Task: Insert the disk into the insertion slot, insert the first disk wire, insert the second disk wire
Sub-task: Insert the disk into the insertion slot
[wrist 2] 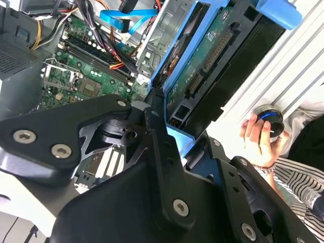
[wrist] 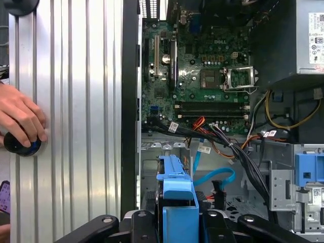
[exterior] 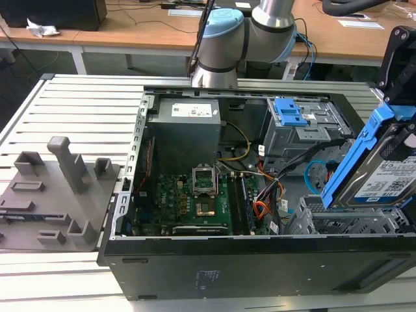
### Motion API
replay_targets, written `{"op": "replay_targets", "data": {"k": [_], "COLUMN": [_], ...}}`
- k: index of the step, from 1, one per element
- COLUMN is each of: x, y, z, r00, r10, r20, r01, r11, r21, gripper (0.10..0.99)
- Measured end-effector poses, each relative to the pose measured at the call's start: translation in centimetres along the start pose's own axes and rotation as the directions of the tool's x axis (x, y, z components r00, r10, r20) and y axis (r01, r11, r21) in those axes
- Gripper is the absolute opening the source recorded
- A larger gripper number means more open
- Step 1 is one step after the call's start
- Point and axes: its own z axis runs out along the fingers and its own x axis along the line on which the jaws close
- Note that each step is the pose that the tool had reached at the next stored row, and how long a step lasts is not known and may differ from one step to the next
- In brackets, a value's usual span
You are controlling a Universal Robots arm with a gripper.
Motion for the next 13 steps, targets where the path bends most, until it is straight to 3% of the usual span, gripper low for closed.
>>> {"op": "replay_targets", "data": {"k": [13], "x": [0.00], "y": [-0.03], "z": [0.62], "r00": [1.0000], "r10": [0.000], "r20": [0.0001], "r01": [0.000], "r11": [1.0000], "r21": [0.000], "gripper": [0.365]}}
